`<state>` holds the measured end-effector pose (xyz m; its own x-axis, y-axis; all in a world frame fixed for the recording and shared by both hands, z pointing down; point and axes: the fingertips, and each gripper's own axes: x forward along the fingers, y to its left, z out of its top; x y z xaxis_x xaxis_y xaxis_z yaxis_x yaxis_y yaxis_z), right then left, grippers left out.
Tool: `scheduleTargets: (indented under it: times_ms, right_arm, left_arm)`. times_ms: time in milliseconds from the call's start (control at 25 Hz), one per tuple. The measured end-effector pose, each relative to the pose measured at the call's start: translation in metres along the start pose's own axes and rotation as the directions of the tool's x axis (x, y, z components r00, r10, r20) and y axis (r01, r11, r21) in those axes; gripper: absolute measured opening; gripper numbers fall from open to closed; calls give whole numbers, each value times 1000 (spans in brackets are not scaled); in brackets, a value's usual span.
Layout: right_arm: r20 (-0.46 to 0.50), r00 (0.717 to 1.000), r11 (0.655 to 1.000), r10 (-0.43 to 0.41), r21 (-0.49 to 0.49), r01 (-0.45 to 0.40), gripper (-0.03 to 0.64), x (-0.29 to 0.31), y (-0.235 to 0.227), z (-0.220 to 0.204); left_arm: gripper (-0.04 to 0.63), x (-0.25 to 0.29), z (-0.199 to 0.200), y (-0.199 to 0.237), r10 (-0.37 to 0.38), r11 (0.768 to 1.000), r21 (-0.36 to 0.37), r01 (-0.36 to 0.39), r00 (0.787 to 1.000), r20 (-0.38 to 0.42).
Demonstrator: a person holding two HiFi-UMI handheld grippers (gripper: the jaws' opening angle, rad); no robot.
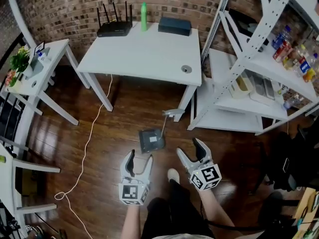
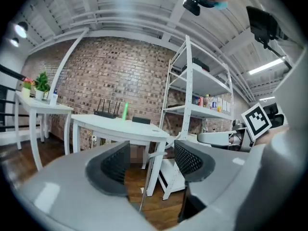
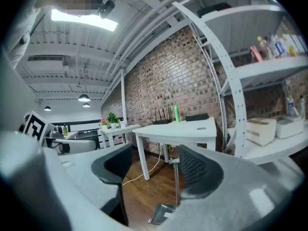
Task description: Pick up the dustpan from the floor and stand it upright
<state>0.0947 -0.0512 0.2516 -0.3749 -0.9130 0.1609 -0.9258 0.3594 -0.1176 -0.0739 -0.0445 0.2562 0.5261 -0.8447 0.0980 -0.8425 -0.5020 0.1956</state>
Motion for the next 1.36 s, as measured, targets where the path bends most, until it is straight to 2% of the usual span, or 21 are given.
scheduleTargets:
  times_ms: [120, 200, 320, 440, 600, 800, 1000, 1360]
  right_arm:
    - [-11, 997, 997, -71, -13, 70, 343, -62, 38, 72]
    - [-5, 996, 995, -94, -10, 94, 357, -101, 59, 114]
    - [44, 992, 993, -115, 9, 114, 357, -148, 84, 169]
    - [62, 993, 993, -100, -50, 103, 357, -175, 99, 203]
    - [121, 989, 995, -85, -37, 91, 356, -196, 103, 230]
    - [181, 981, 993, -68, -79, 84, 356, -219, 110, 257]
    - [228, 971, 995, -67, -60, 82, 356, -240, 84, 277]
    - [266, 963, 995, -50, -72, 71, 356, -252, 53, 288]
  left_arm:
    - [298, -47, 86, -27, -12, 1000, 27, 12, 1000, -9]
    - [298, -78, 133, -47, -18, 999, 29, 18, 1000, -3]
    - [298, -119, 187, -80, -39, 998, 50, 38, 999, 21]
    - [288, -146, 222, -102, -26, 998, 53, 21, 996, 85]
    - [288, -153, 241, -129, -34, 998, 61, 26, 991, 126]
    - [288, -159, 266, -166, -58, 994, 97, 43, 986, 155]
    - [288, -144, 278, -206, -106, 991, 103, 90, 981, 161]
    - [288, -114, 288, -246, -176, 983, 87, 161, 963, 206]
